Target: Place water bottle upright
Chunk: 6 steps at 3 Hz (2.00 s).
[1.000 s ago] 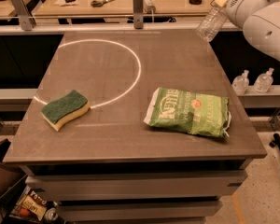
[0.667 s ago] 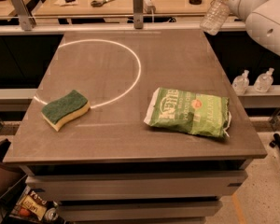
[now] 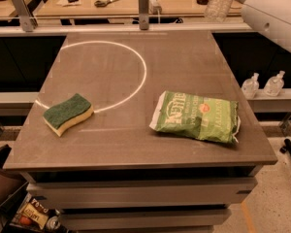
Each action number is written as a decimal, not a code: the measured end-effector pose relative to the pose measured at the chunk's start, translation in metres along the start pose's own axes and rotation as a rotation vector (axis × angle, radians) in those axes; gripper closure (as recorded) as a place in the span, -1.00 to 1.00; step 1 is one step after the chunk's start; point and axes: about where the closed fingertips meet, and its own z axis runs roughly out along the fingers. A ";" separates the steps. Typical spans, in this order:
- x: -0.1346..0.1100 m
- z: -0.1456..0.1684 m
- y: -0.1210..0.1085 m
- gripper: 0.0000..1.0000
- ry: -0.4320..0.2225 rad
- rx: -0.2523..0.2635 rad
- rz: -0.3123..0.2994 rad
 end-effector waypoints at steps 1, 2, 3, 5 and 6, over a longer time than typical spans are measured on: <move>0.003 -0.001 0.043 1.00 -0.019 -0.018 -0.142; 0.001 -0.001 0.062 1.00 -0.046 -0.034 -0.265; -0.001 -0.002 0.065 1.00 -0.049 -0.036 -0.302; -0.002 0.000 0.068 1.00 -0.063 -0.033 -0.303; -0.001 0.005 0.076 1.00 -0.100 -0.030 -0.376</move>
Offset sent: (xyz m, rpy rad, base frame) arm 0.0014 0.0373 0.0073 -0.1211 -0.0161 0.0240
